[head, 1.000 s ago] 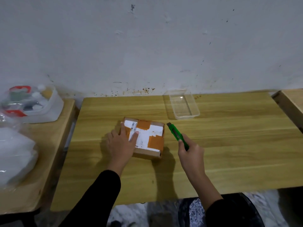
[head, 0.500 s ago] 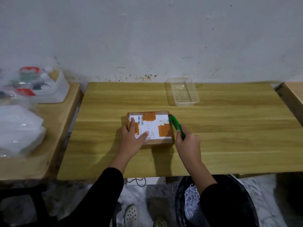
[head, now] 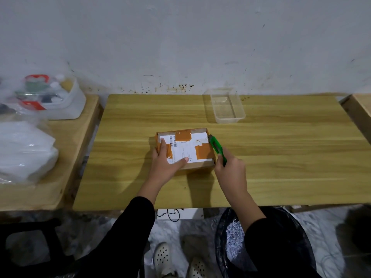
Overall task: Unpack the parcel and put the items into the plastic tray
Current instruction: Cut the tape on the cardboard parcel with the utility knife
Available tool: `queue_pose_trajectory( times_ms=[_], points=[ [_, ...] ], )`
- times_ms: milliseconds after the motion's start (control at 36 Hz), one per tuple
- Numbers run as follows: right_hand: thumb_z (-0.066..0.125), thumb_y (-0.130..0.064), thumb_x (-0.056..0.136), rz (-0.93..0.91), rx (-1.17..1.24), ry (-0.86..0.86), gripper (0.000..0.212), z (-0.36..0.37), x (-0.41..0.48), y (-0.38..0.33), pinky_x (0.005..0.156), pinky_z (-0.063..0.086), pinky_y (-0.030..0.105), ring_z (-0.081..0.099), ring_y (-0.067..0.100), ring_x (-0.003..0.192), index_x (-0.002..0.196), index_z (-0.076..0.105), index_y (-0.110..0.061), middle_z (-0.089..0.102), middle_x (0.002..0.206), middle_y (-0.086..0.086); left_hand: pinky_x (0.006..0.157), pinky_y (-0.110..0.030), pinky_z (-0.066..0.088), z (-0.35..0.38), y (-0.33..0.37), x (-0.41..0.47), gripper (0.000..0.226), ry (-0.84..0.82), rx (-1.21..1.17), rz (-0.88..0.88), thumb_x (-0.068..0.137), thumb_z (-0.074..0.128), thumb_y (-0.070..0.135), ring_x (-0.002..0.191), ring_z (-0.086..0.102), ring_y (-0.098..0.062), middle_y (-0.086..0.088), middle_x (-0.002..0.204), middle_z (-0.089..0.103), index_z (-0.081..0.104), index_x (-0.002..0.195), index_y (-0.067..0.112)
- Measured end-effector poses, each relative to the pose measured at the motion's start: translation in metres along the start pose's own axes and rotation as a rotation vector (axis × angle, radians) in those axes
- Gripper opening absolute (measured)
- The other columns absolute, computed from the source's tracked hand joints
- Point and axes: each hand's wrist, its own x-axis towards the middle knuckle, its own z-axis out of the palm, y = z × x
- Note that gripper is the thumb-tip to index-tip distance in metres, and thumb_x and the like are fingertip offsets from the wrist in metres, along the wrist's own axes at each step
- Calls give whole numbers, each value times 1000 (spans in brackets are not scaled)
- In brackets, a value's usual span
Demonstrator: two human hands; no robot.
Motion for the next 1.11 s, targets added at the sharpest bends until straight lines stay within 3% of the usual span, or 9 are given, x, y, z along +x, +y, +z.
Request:
queue_pose_trajectory(
  times_ms=[194,389,556,778,972,1111],
  points=[
    [40,-16,94,9,-114,-82,30,-6,9,-8,51,42,34,57,34,64,122,50,-11,59,71,18,109,-43,26,5,4,0,110,43,-26,-13,65,68,64,142,14,-27,-2,156,-2,-5,144,40],
    [39,-14,94,-10,-231,-132,27,-9,9,-14,53,36,31,51,30,65,118,49,-8,63,82,20,104,-42,32,10,2,1,108,86,-32,-10,65,67,65,138,23,-28,-3,153,6,-3,144,41],
    [40,-9,91,-24,-300,-154,28,-12,0,-13,55,37,31,61,37,79,118,48,-7,64,88,21,105,-44,31,13,0,2,109,96,-29,-24,65,65,67,138,21,-31,-5,154,1,-8,142,42],
    [40,-9,91,-53,-309,-138,32,-18,-23,-1,57,45,37,62,38,74,122,45,-8,64,80,21,106,-42,29,14,2,3,107,103,-46,-29,68,66,63,138,21,-30,-7,154,2,-6,144,39],
    [41,-11,91,-48,-282,-125,41,-19,-39,9,53,39,32,61,34,70,132,40,-12,63,77,17,106,-41,29,13,4,1,105,110,-62,-25,70,66,61,138,22,-30,-9,153,4,-4,144,38],
    [43,-15,93,-78,-168,-82,36,-25,-49,20,47,36,27,51,25,53,128,48,-14,57,62,10,104,-43,32,10,6,-3,103,122,-59,-9,70,67,59,137,25,-30,-9,153,9,0,145,37]
  ],
)
